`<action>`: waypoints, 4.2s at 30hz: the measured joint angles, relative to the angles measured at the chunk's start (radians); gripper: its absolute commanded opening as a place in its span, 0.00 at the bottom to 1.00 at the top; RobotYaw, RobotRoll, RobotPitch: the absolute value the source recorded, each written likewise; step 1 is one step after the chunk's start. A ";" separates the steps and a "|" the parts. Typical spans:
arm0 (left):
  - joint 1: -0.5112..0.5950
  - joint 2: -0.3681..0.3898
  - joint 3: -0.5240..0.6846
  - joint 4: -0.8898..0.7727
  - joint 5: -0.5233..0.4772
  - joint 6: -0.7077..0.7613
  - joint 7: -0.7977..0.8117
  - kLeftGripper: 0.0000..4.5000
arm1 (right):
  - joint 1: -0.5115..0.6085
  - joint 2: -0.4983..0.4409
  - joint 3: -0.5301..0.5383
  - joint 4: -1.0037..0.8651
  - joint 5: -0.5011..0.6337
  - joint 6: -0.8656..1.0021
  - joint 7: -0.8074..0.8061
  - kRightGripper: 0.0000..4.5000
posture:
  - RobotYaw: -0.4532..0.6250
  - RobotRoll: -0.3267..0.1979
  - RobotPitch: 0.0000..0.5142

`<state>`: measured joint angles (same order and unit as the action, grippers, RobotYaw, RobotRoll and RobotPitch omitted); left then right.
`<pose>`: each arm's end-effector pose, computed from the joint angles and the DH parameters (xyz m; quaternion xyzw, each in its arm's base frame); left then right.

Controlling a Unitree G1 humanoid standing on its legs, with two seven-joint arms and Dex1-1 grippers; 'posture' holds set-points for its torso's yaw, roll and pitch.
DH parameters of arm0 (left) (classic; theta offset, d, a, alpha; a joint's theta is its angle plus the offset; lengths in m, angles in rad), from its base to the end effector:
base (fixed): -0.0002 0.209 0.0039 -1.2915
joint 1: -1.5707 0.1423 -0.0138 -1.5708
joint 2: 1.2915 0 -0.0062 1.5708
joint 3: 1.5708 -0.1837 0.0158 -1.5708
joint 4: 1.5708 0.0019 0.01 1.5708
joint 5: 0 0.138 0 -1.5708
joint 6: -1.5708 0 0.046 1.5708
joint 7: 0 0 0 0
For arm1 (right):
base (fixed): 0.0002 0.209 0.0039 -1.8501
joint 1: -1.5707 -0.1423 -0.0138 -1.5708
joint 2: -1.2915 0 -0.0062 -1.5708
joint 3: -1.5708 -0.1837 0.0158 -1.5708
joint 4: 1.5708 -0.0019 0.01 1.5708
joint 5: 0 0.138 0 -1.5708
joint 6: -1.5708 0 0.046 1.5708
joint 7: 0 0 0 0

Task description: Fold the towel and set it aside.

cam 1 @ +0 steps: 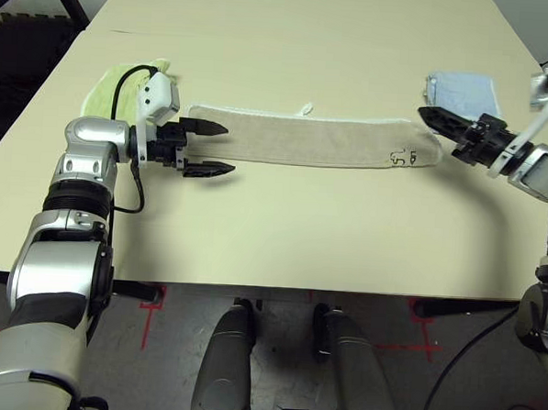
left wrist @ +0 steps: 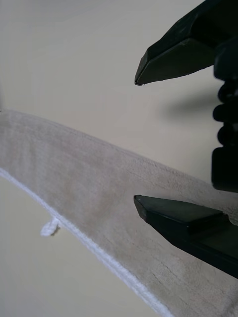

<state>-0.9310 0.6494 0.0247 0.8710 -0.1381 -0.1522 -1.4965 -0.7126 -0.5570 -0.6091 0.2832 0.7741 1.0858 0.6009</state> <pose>0.3338 0.2836 0.2055 0.2276 0.0254 -0.5626 0.7944 0.2762 -0.3018 0.1981 0.3221 0.0429 0.2732 0.9054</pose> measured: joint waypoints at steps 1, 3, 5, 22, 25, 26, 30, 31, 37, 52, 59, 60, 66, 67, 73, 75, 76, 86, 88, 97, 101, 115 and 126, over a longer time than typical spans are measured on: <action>0.010 -0.002 0.002 -0.008 -0.003 -0.002 0.007 1.00 | 0.029 0.022 -0.040 -0.055 0.034 0.029 -0.041 0.99 | 0.41 0.62 0.51; 0.029 -0.003 0.006 -0.030 -0.008 -0.004 0.018 1.00 | 0.079 0.067 -0.096 -0.140 0.094 0.080 -0.112 0.99 | 0.41 0.62 0.51; 0.035 -0.003 0.006 -0.037 -0.015 -0.005 0.026 1.00 | 0.132 0.104 -0.125 -0.213 0.135 0.104 -0.172 0.99 | 0.40 0.62 0.51; 0.081 -0.003 0.012 -0.157 -0.048 0.080 0.102 1.00 | 0.129 0.177 -0.050 -0.121 0.078 -0.094 -0.424 0.99 | 0.44 0.62 0.54; 0.085 -0.007 0.012 -0.159 -0.053 0.084 0.112 1.00 | 0.136 0.173 -0.030 -0.117 0.074 -0.092 -0.427 0.99 | 0.42 0.62 0.53; 0.086 -0.007 0.011 -0.160 -0.055 0.086 0.112 1.00 | 0.144 0.173 -0.031 -0.124 0.077 -0.088 -0.428 0.99 | 0.41 0.62 0.53; 0.080 -0.008 0.008 -0.155 -0.057 0.088 0.111 1.00 | 0.215 0.169 -0.066 -0.214 0.140 -0.058 -0.445 0.99 | 0.39 0.62 0.53; 0.077 -0.007 0.007 -0.152 -0.057 0.088 0.111 1.00 | 0.231 0.160 -0.080 -0.240 0.159 -0.049 -0.450 0.99 | 0.39 0.62 0.53; 0.073 -0.006 0.003 -0.149 -0.058 0.090 0.090 1.00 | 0.287 0.148 -0.134 -0.329 0.276 0.037 -0.532 0.99 | 0.41 0.62 0.54; 0.077 0.029 0.004 -0.203 -0.070 0.149 0.080 1.00 | 0.169 0.232 -0.005 -0.151 0.234 -0.102 -0.565 0.99 | 0.46 0.62 0.53; 0.078 0.030 0.004 -0.208 -0.070 0.149 0.091 1.00 | 0.109 0.223 0.038 -0.039 0.171 -0.205 -0.505 0.99 | 0.47 0.62 0.51; 0.078 0.030 0.004 -0.211 -0.070 0.149 0.093 1.00 | 0.109 0.223 0.039 -0.035 0.166 -0.212 -0.499 0.96 | 0.46 0.62 0.51; 0.080 0.031 0.004 -0.214 -0.070 0.149 0.101 1.00 | 0.125 0.224 0.041 -0.022 0.150 -0.231 -0.497 0.53 | 0.45 0.62 0.49; 0.080 0.031 0.004 -0.214 -0.070 0.149 0.101 1.00 | 0.133 0.227 0.041 -0.024 0.150 -0.231 -0.499 0.46 | 0.45 0.62 0.49; 0.079 0.031 0.001 -0.206 -0.070 0.142 0.100 1.00 | 0.155 0.236 0.040 -0.081 0.163 -0.227 -0.516 0.01 | 0.43 0.62 0.47; 0.079 0.031 -0.003 -0.189 -0.069 0.141 0.098 1.00 | 0.182 0.236 0.035 -0.110 0.176 -0.223 -0.526 0.01 | 0.42 0.62 0.45; 0.079 0.031 -0.005 -0.185 -0.067 0.141 0.098 1.00 | 0.192 0.235 0.031 -0.123 0.181 -0.219 -0.530 0.01 | 0.42 0.62 0.45; 0.056 0.009 -0.005 -0.144 -0.067 0.140 0.127 1.00 | 0.254 0.165 0.006 -0.162 0.196 -0.201 -0.541 0.01 | 0.40 0.62 0.42; 0.041 -0.004 -0.002 -0.132 -0.069 0.139 0.144 1.00 | 0.250 0.145 0.006 -0.162 0.196 -0.200 -0.538 0.01 | 0.40 0.62 0.42; 0.034 -0.013 0.003 -0.103 -0.069 0.118 0.167 1.00 | 0.149 0.063 0.080 -0.159 0.129 -0.267 -0.407 0.01 | 0.41 0.62 0.39; 0.034 -0.012 0.003 -0.104 -0.068 0.118 0.167 1.00 | 0.150 0.003 0.130 -0.160 0.092 -0.293 -0.270 0.01 | 0.41 0.62 0.38; 0.037 -0.012 -0.004 -0.104 -0.067 0.113 0.162 1.00 | 0.038 -0.081 0.413 -0.159 -0.109 -0.339 0.022 0.01 | 0.43 0.62 0.36; 0.039 -0.011 -0.004 -0.099 -0.066 0.110 0.153 1.00 | -0.052 -0.096 0.643 -0.212 -0.252 -0.305 0.141 0.01 | 0.42 0.62 0.36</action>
<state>-0.8919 0.6384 0.0204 0.7715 -0.2043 -0.0423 -1.3434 -0.7644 -0.6526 0.0343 0.0714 0.5222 0.7810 0.7420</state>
